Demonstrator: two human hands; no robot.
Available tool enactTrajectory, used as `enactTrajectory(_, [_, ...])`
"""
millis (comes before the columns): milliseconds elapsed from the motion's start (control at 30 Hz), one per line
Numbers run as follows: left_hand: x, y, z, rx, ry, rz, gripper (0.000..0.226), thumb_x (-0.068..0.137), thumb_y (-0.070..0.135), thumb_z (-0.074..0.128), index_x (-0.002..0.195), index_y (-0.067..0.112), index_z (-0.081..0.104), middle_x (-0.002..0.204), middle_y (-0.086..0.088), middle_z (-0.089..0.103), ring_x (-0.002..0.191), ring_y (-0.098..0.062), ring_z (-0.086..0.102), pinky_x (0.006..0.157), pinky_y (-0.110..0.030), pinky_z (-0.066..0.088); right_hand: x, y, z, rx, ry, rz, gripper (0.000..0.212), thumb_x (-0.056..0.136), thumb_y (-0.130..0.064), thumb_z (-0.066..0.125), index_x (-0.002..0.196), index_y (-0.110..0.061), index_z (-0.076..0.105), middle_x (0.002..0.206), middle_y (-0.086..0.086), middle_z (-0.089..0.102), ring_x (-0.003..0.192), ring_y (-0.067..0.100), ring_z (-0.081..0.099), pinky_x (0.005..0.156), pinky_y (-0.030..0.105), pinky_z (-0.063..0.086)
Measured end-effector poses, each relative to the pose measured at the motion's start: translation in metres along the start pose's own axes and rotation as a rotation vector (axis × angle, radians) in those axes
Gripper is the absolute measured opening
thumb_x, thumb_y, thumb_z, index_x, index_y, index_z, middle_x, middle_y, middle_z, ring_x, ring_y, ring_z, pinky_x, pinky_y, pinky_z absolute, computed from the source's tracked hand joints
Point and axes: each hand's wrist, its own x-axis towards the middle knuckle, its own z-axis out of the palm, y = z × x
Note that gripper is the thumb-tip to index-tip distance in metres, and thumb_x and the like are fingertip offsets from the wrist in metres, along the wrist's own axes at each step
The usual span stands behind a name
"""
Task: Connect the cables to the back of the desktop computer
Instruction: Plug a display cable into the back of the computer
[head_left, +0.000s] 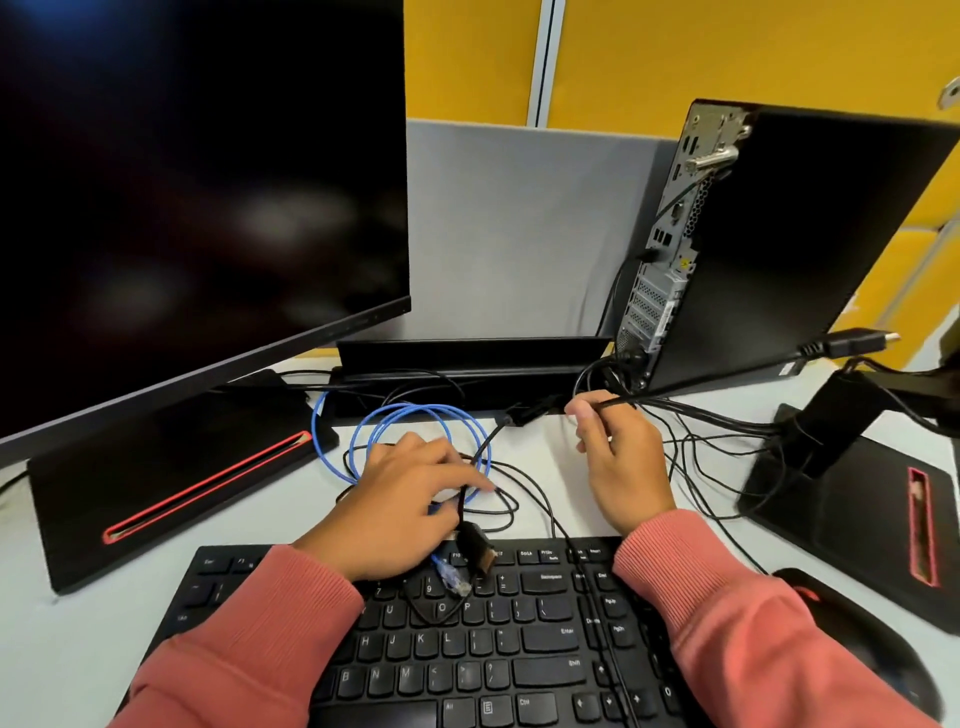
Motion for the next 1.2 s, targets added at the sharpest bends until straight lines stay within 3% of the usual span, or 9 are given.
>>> enactTrajectory(233, [-0.003,-0.001,-0.003,-0.138,0.09,0.044,0.024,0.091,0.026,0.063,0.104,0.043,0.072,0.102,0.024,0.064,0.105,-0.002,0.052,0.104,-0.038,0.037,-0.001,-0.003,-0.001,-0.004,0.048,0.012,0.022,0.107,-0.022,0.047,0.096,-0.022,0.066,0.088,-0.006,0.065,0.084,0.016,0.063,0.079,0.036,0.051])
enactTrajectory(333, [0.001,0.004,-0.014,-0.29,0.293,0.019,0.023,0.098,0.017,0.066,0.109,0.035,0.076,0.103,0.019,0.071,0.105,-0.006,0.064,0.095,-0.037,0.05,-0.003,-0.007,-0.005,-0.019,0.122,-0.045,0.025,0.108,-0.019,0.043,0.095,-0.023,0.063,0.089,-0.008,0.063,0.084,0.015,0.062,0.078,0.033,0.049])
enactTrajectory(467, [0.011,0.016,-0.04,-0.345,0.553,-0.055,0.019,0.1,0.017,0.064,0.11,0.025,0.078,0.094,0.014,0.074,0.093,-0.005,0.07,0.084,-0.024,0.054,-0.005,-0.011,-0.008,-0.02,0.168,-0.099,0.027,0.106,-0.024,0.039,0.094,-0.021,0.063,0.083,-0.014,0.056,0.08,0.009,0.057,0.076,0.028,0.043])
enactTrajectory(600, [0.021,0.023,-0.057,-0.36,0.549,-0.093,0.019,0.102,0.018,0.062,0.112,0.024,0.077,0.092,0.011,0.074,0.092,-0.004,0.07,0.088,-0.029,0.057,-0.005,-0.016,-0.012,-0.003,0.18,-0.124,0.027,0.105,-0.023,0.04,0.093,-0.023,0.064,0.082,-0.018,0.055,0.078,0.003,0.057,0.074,0.023,0.041])
enactTrajectory(833, [0.037,0.041,-0.07,-0.373,0.565,-0.099,0.018,0.104,0.023,0.059,0.107,0.03,0.075,0.089,0.011,0.073,0.085,0.0,0.068,0.086,-0.032,0.057,0.007,-0.041,-0.034,0.056,0.136,-0.126,0.028,0.108,-0.02,0.044,0.09,-0.022,0.065,0.075,-0.009,0.059,0.076,0.011,0.059,0.073,0.025,0.045])
enactTrajectory(1033, [0.048,0.052,-0.07,-0.406,0.561,-0.122,0.026,0.102,0.036,0.059,0.095,0.017,0.075,0.083,-0.012,0.071,0.08,-0.035,0.066,0.079,-0.055,0.057,0.013,-0.055,-0.043,0.08,0.007,-0.022,0.032,0.107,-0.027,0.044,0.085,-0.024,0.067,0.07,-0.004,0.059,0.071,0.013,0.059,0.072,0.037,0.052])
enactTrajectory(1200, [0.062,0.069,-0.074,-0.428,0.517,-0.135,0.026,0.101,0.035,0.064,0.08,0.023,0.073,0.076,0.0,0.075,0.074,-0.024,0.07,0.075,-0.044,0.059,0.011,-0.048,-0.038,0.021,-0.095,0.015,0.03,0.106,-0.03,0.046,0.085,-0.028,0.067,0.069,-0.007,0.06,0.072,0.012,0.06,0.076,0.037,0.052])
